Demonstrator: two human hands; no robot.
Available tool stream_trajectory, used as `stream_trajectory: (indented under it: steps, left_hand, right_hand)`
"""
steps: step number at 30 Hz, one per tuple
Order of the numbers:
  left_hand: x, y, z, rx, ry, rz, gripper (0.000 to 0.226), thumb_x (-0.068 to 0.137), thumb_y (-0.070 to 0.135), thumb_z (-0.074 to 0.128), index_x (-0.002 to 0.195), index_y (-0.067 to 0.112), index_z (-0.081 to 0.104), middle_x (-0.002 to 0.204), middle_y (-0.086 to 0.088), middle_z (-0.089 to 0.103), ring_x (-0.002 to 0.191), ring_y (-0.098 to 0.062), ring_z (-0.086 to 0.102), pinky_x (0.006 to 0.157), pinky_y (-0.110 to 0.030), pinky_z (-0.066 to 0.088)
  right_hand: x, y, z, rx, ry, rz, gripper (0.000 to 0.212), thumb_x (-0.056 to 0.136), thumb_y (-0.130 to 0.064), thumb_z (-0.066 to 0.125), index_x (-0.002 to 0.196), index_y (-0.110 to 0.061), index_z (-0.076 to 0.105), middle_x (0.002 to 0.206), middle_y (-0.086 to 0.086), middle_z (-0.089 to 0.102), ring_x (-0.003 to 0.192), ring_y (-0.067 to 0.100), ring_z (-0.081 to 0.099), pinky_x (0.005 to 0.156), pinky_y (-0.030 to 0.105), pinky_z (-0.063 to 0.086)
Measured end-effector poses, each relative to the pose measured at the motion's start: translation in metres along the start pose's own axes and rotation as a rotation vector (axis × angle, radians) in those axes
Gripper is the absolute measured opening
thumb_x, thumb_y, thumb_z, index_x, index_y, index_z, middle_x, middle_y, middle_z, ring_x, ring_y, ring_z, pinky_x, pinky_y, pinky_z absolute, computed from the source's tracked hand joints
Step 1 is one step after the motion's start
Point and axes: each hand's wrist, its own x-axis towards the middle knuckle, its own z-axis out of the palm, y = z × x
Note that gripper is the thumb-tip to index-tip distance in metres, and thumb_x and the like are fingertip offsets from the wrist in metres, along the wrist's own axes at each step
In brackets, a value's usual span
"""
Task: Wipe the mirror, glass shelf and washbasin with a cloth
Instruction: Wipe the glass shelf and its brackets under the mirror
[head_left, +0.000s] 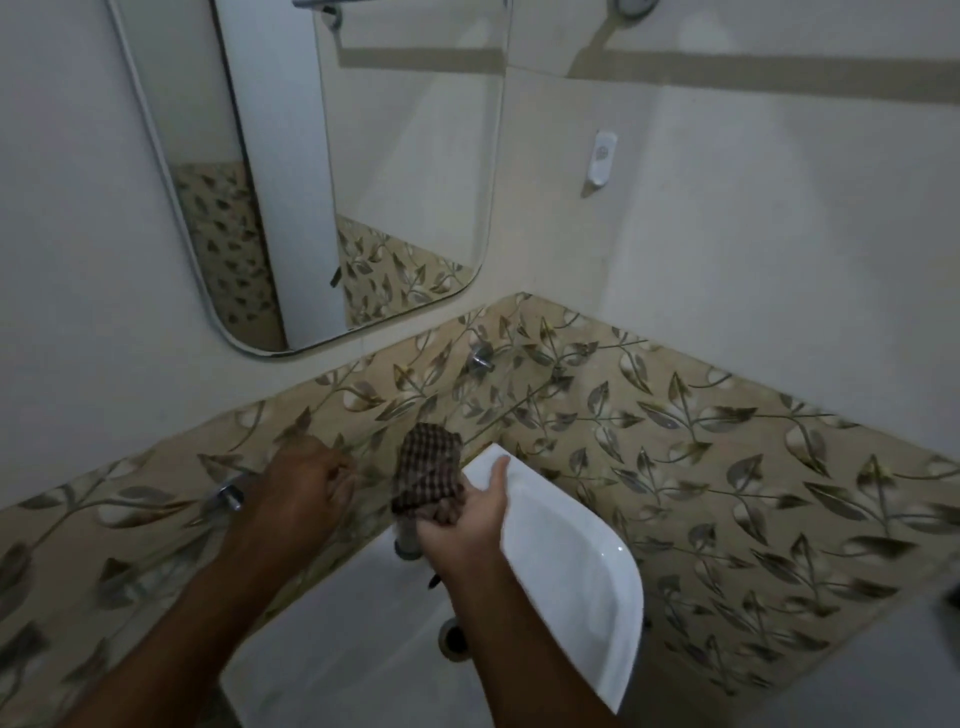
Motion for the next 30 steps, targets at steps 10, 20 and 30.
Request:
stream_trajectory:
  steps: [10,20,30]
  left_hand:
    - [0.020,0.033,0.022,0.006,-0.002,-0.006,0.020,0.087,0.027,0.064,0.103,0.018,0.071,0.090,-0.002,0.059,0.084,-0.021,0.054,0.072,-0.034,0.050]
    - [0.022,0.040,0.029,-0.014,0.052,-0.013,0.023,0.086,0.027,0.067,0.107,0.019,0.071,0.099,-0.002,0.062,0.092,-0.020,0.055,0.076,-0.033,0.048]
    - [0.026,0.037,0.038,-0.010,0.136,0.056,0.020,0.080,0.025,0.067,0.096,0.016,0.074,0.086,-0.001,0.064,0.081,-0.020,0.058,0.068,-0.026,0.041]
  right_hand:
    - [0.010,-0.029,-0.014,-0.034,-0.026,0.061,0.097,0.084,-0.077,0.049,0.132,0.007,0.053,0.130,0.033,0.059,0.122,0.047,0.056,0.111,0.056,0.039]
    - [0.041,-0.057,0.004,-0.088,0.036,0.003,0.099,0.078,-0.076,0.060,0.130,0.008,0.054,0.125,0.033,0.062,0.117,0.046,0.059,0.099,0.056,0.050]
    - [0.093,-0.141,0.009,0.074,0.034,-0.190,0.092,0.084,-0.069,0.058,0.144,-0.002,0.041,0.138,0.024,0.051,0.126,0.041,0.049,0.114,0.056,0.034]
